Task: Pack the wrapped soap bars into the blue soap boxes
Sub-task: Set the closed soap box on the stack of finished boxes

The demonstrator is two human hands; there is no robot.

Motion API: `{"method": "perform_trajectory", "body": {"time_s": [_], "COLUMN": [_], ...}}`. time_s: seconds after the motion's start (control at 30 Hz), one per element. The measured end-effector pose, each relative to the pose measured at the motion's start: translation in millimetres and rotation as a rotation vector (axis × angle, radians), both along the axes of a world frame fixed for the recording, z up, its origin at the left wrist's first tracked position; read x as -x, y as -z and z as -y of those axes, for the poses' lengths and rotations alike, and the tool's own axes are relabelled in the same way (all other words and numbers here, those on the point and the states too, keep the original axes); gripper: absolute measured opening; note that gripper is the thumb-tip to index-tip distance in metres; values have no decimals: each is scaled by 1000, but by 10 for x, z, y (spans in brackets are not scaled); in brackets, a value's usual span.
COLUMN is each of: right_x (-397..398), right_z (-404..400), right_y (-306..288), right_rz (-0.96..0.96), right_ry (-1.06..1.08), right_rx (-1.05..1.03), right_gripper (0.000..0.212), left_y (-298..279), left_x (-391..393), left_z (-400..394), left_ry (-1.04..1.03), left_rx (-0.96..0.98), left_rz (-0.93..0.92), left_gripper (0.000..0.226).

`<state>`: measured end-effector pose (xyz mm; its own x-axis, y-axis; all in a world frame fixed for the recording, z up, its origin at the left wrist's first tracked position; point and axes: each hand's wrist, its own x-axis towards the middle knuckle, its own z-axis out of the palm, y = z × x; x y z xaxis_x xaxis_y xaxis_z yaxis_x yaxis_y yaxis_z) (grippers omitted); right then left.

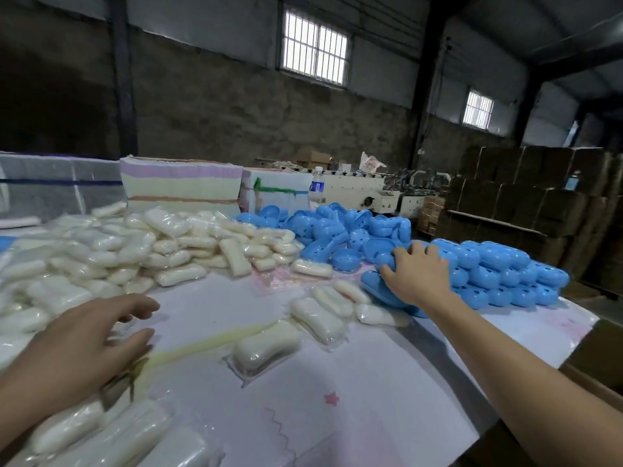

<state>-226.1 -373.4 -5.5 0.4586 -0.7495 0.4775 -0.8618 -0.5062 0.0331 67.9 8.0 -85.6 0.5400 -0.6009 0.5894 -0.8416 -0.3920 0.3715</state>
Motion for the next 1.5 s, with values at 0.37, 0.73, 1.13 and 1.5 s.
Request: {"method": "perform_trajectory", "body": {"time_s": [0.37,0.73,1.13,1.5], "right_x": [-244,-1072,-2026,-2048], "right_z": [-160,-1170,-2408,-2501], "right_y": [-56,-139,101,374], "right_rz": [101,281,514,484], "right_ry": [-164,-645,-1017,-1023], "right_rx": [51,-174,-728,-781], "right_gripper": [39,22,23,16], "left_y": [-111,-305,-365,-496], "left_x": [159,429,402,392], "left_z": [-46,-26,-7,-109], "left_ry": [27,28,41,-101], "left_rx": [-12,-9,75,41], "left_rz": [-23,-75,-281,-241], "left_gripper": [34,28,30,10]}}
